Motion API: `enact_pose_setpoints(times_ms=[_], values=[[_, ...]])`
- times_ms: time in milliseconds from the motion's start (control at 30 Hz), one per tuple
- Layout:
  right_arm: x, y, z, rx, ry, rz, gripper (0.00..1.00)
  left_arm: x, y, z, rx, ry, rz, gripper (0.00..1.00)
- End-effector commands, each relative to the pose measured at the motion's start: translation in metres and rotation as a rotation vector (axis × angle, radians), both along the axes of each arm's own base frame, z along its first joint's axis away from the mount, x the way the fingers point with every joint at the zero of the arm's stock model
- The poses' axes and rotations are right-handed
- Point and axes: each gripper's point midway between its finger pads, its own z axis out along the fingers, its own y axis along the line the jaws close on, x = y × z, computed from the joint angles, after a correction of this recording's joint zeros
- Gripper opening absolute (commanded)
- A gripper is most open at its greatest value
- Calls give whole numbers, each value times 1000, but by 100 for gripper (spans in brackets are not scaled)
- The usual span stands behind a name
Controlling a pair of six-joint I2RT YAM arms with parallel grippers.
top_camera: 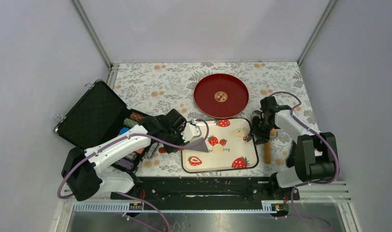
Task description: Roll out the dumpling wrappers from the dough
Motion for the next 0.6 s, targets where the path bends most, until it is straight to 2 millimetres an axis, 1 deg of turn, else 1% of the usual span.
enact_pose_setpoints(times_ms=[0,133,267,367,567], values=[[-6,-24,-14,-121,27,-5,48,1,-11,8,-44,-12,-53,0],[-7,-31,-21,-143,42,-11,48,0,-14,9,-45,9,-71,0],[-10,-33,-28,-113,65,-31,47,-1,-17,7,-40,24,-89,0],[-9,-30,-31,-72,75,-43,47,-4,-20,6,-46,43,-109,0],[-9,-26,-33,-45,77,-36,46,-1,-21,2,-24,45,-110,0]])
